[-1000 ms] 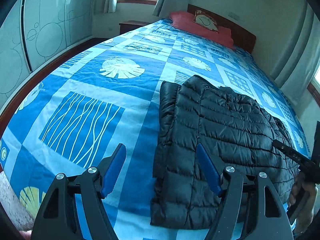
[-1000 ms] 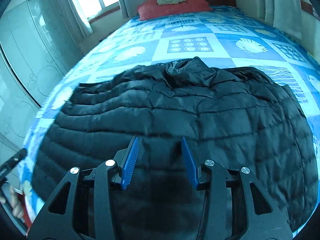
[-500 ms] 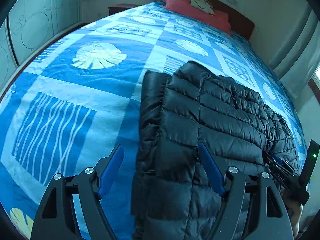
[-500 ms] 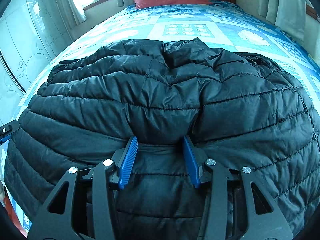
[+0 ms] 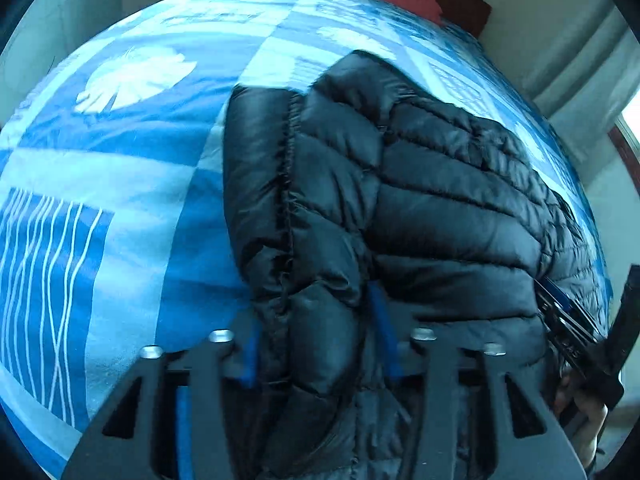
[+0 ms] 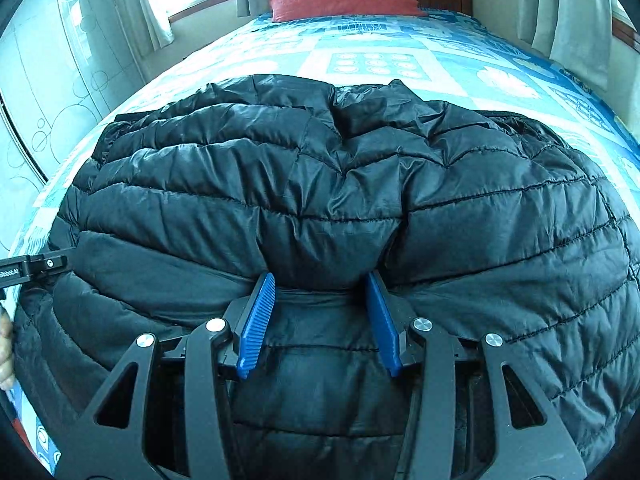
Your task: Fold large clothes
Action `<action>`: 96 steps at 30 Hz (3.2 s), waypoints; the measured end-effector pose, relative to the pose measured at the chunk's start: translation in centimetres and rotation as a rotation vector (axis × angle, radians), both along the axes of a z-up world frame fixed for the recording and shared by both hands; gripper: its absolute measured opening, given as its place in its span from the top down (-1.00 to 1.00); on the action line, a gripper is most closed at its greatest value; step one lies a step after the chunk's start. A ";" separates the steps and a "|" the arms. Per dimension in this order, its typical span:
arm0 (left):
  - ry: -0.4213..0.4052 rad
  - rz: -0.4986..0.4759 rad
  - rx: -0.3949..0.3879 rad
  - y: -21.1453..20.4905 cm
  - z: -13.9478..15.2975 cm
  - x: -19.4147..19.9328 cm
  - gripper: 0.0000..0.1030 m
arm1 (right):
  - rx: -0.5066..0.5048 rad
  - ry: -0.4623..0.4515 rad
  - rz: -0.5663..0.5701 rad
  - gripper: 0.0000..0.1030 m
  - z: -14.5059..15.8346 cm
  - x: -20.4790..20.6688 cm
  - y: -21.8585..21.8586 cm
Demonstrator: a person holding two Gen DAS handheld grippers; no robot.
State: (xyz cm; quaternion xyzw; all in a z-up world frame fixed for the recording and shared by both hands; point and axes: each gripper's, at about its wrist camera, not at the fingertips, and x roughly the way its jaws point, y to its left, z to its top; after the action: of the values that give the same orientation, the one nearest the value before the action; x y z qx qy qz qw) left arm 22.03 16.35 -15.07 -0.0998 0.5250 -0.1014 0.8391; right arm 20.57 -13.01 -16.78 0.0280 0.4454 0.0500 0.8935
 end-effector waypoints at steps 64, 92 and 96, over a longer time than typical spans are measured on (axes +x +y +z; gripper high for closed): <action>-0.280 -0.409 0.211 -35.2 3.5 -6.1 0.62 | 0.100 -0.029 -0.320 -0.16 2.5 -11.7 -23.8; -0.323 -0.482 0.091 -37.5 11.2 -12.3 0.02 | 0.070 -0.049 -0.396 -0.16 3.9 -13.6 -27.0; -0.339 -0.488 0.048 -36.6 13.1 -13.8 0.02 | 0.071 -0.054 -0.402 -0.16 4.2 -13.9 -27.1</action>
State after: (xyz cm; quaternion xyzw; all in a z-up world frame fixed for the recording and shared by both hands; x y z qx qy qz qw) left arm 8.25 -20.21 -2.01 0.0677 0.3880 -0.3027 0.8679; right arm 6.65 -40.11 -12.54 0.1462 0.4047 -0.1128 0.8956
